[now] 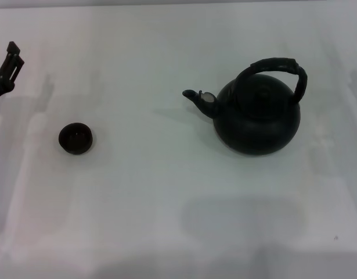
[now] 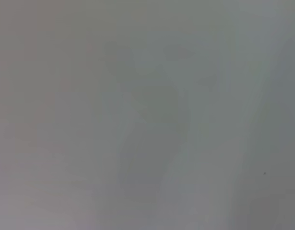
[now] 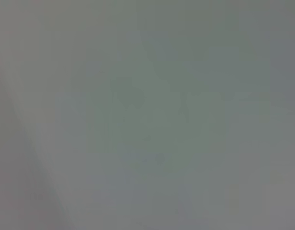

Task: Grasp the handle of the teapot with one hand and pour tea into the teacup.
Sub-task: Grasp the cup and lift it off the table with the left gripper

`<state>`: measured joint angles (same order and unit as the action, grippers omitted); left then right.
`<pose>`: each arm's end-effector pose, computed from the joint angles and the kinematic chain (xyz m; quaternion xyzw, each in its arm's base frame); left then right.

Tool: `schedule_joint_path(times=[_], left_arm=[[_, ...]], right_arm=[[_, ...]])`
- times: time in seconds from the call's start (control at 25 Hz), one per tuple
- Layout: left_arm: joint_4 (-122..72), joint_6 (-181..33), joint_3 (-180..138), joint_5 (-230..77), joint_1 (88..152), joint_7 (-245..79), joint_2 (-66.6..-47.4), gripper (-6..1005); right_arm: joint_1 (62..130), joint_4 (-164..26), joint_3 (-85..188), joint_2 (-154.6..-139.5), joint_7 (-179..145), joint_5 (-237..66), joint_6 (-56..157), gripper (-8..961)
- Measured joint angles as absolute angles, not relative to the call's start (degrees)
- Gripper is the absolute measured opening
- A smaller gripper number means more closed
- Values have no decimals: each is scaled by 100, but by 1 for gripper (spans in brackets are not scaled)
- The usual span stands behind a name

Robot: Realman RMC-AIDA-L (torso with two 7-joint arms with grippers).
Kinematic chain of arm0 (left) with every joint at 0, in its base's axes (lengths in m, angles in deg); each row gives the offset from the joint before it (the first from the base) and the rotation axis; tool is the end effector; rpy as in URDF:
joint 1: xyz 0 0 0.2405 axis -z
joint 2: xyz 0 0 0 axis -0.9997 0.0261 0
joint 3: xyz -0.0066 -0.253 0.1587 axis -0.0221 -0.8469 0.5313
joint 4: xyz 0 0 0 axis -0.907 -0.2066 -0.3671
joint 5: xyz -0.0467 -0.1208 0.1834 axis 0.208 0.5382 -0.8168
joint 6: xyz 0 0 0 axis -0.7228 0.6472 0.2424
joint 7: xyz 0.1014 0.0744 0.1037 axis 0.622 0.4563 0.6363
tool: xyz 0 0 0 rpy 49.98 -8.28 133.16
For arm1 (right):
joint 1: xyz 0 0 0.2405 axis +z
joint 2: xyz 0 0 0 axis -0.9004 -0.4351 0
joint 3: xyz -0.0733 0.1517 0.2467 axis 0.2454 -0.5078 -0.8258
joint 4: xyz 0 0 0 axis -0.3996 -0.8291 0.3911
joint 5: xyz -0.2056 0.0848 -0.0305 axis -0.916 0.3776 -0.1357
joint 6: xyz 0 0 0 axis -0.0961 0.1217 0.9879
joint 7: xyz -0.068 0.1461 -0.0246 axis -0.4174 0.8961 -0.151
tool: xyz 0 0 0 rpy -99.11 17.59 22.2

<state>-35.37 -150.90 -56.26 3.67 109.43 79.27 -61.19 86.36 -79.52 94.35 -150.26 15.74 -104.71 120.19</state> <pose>-0.3967 0.3361 -0.0483 -0.6509 -0.3261 -0.3392 0.5958 0.4242 0.3160 -0.0140 -0.6246 0.3756 0.3917 0.5615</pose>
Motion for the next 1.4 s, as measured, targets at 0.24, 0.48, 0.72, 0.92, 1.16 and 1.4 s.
schedule_joint_path(times=[0.24,0.48,0.72,0.92,1.16,1.4], left_arm=[[-3524,-15094,-5626,367,10940,7927,-6119,861],[-3523,-15094,-5626,367,10950,7927,-6119,861],[-3522,-15226,-5626,367,10934,7928,-6119,861],[-3519,-15390,-5627,365,10840,7930,-6119,861],[-3518,-15790,-5626,-209,10558,7933,-6128,862],[-3514,-15996,-5626,-938,10171,7936,-6135,862]], right_arm=[[8636,-7940,9434,-15026,1574,-10453,12015,827],[8636,-7911,9435,-15016,1574,-10441,12013,826],[8636,-7900,9434,-15017,1574,-10441,12012,826],[8636,-7836,9435,-15014,1574,-10441,11987,827],[8652,-7673,9435,-15011,1571,-10380,11778,826],[8721,-7466,9435,-15019,1550,-10309,11578,828]])
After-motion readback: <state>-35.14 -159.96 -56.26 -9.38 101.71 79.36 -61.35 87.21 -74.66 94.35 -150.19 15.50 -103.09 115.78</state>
